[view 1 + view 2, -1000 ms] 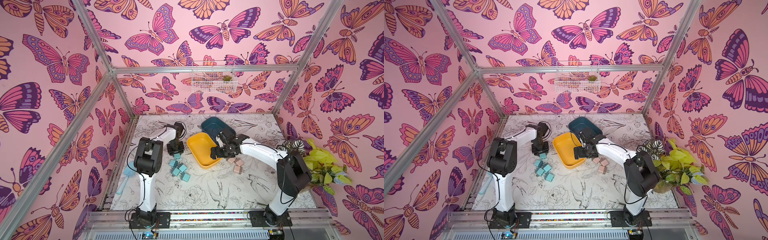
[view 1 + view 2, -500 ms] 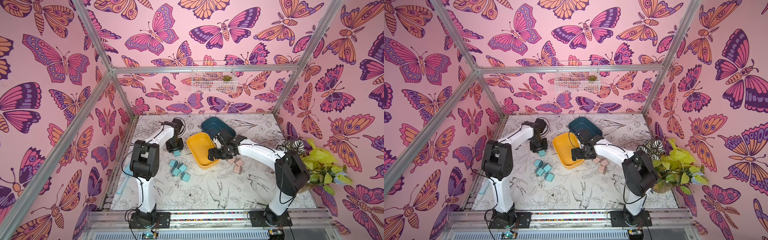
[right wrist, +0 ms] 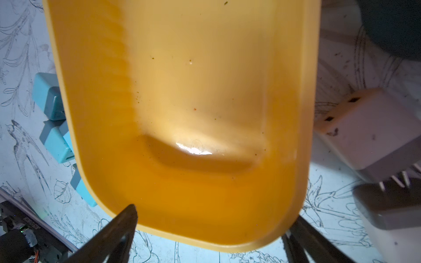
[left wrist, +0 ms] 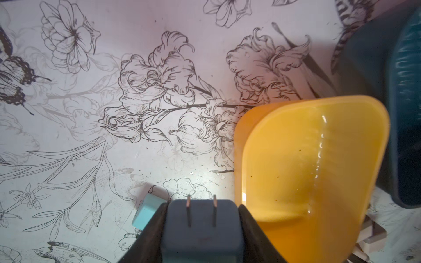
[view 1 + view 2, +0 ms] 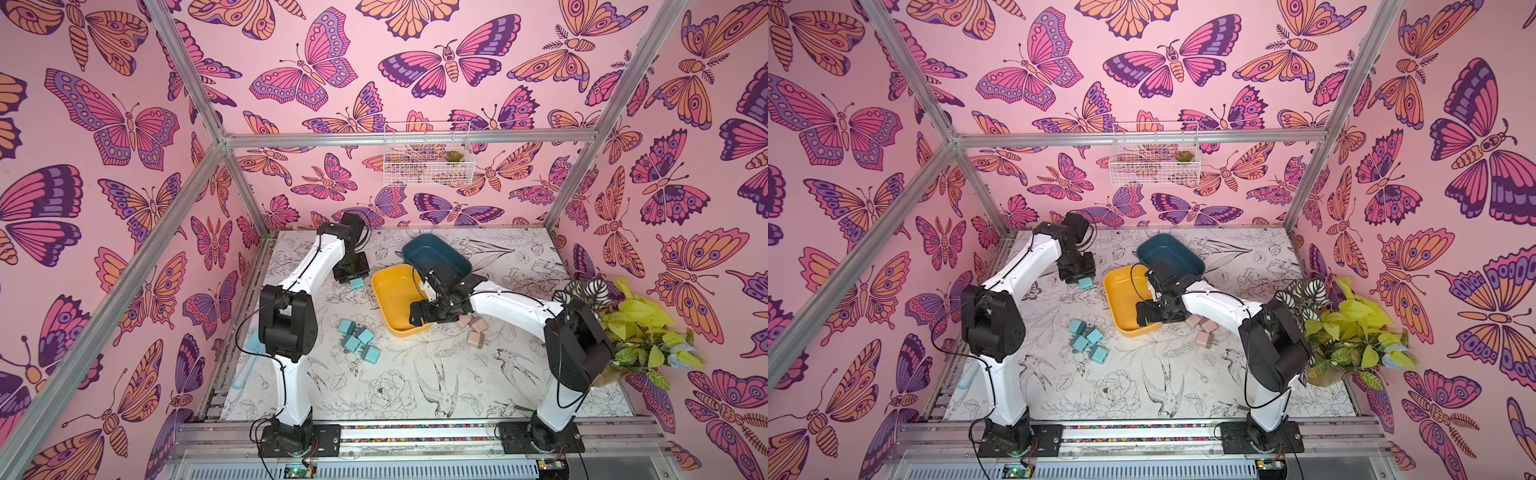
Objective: Place the plugs by color into the storage box
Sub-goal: Adjust the storage box at the center of the board, then place the plug in the storage box.
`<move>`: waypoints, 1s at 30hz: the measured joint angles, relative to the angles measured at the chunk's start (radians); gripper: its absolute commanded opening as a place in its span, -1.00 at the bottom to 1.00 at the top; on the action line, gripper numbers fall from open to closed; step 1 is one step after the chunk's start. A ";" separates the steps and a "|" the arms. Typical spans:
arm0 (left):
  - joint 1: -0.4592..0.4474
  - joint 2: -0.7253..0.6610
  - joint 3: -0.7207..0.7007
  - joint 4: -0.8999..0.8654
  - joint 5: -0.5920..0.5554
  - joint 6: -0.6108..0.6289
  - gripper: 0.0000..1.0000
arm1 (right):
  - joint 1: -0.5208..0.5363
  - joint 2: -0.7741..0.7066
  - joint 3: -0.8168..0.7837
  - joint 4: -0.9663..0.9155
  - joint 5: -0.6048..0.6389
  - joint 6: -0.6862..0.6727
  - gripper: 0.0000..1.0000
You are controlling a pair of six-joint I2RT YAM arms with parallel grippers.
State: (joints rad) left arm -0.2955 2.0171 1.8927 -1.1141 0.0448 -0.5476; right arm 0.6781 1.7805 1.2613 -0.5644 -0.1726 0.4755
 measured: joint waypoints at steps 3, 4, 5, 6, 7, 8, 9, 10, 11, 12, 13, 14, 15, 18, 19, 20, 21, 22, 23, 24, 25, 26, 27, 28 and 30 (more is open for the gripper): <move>-0.018 0.020 0.082 -0.019 0.004 -0.010 -0.07 | 0.000 -0.005 0.000 0.000 0.010 0.000 0.94; -0.027 0.031 0.109 -0.021 0.009 -0.015 -0.07 | 0.000 -0.008 0.000 0.000 0.015 0.000 0.94; -0.035 0.041 0.127 -0.021 0.012 -0.019 -0.07 | 0.000 -0.013 0.000 0.000 0.018 0.000 0.94; -0.046 0.056 0.144 -0.021 0.016 -0.024 -0.07 | 0.000 -0.019 0.000 0.000 0.022 0.000 0.94; -0.056 0.071 0.156 -0.021 0.019 -0.033 -0.07 | 0.000 -0.026 0.000 0.000 0.024 0.000 0.94; -0.064 0.084 0.165 -0.022 0.019 -0.039 -0.07 | 0.000 -0.030 0.000 0.000 0.026 0.000 0.94; -0.073 0.103 0.174 -0.024 0.020 -0.043 -0.07 | 0.000 -0.036 0.000 0.000 0.029 0.000 0.95; -0.082 0.125 0.183 -0.025 0.021 -0.049 -0.07 | 0.000 -0.040 0.000 0.000 0.031 0.000 0.94; -0.090 0.145 0.192 -0.028 0.023 -0.053 -0.07 | 0.000 -0.043 0.000 0.000 0.033 0.000 0.94; -0.098 0.165 0.199 -0.029 0.027 -0.060 -0.07 | 0.000 -0.046 0.000 0.000 0.034 0.000 0.94; -0.105 0.186 0.205 -0.031 0.031 -0.065 -0.07 | 0.000 -0.048 0.000 -0.001 0.037 0.000 0.94; -0.110 0.204 0.207 -0.032 0.035 -0.069 -0.07 | 0.000 -0.050 0.000 -0.002 0.040 0.000 0.94; -0.114 0.225 0.210 -0.033 0.038 -0.076 -0.07 | 0.000 -0.053 0.000 -0.004 0.043 0.000 0.95; -0.129 0.279 0.231 -0.040 0.042 -0.089 -0.07 | 0.000 -0.063 -0.002 -0.008 0.053 0.000 0.95; -0.133 0.300 0.245 -0.040 0.043 -0.091 -0.07 | 0.000 -0.069 -0.005 -0.008 0.056 0.000 0.95; -0.137 0.317 0.259 -0.039 0.044 -0.094 -0.07 | 0.000 -0.076 -0.008 -0.008 0.060 0.000 0.95; -0.141 0.333 0.271 -0.039 0.045 -0.097 -0.07 | 0.000 -0.084 -0.011 -0.010 0.064 0.000 0.95; -0.145 0.347 0.281 -0.038 0.045 -0.105 -0.07 | 0.000 -0.091 -0.013 -0.012 0.068 0.000 0.95; -0.148 0.357 0.289 -0.038 0.045 -0.110 -0.07 | -0.001 -0.097 -0.015 -0.013 0.070 0.000 0.95; -0.151 0.367 0.294 -0.036 0.046 -0.117 -0.07 | -0.001 -0.103 -0.018 -0.016 0.074 0.000 0.95; -0.154 0.375 0.298 -0.036 0.046 -0.125 -0.07 | -0.001 -0.107 -0.020 -0.019 0.076 0.000 0.95; -0.157 0.383 0.300 -0.036 0.047 -0.130 -0.07 | -0.001 -0.111 -0.023 -0.021 0.079 0.000 0.95; -0.159 0.390 0.303 -0.035 0.048 -0.136 -0.07 | -0.001 -0.115 -0.027 -0.023 0.083 0.000 0.95; -0.159 0.397 0.306 -0.035 0.048 -0.139 -0.07 | -0.001 -0.117 -0.031 -0.023 0.086 0.000 0.95; -0.161 0.412 0.314 -0.035 0.045 -0.145 -0.06 | -0.001 -0.122 -0.042 -0.025 0.092 0.000 0.95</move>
State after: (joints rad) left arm -0.4568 2.4294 2.2070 -1.1496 0.0898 -0.6930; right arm 0.6769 1.6585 1.2198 -0.5896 -0.0811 0.4759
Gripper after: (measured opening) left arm 0.469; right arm 0.975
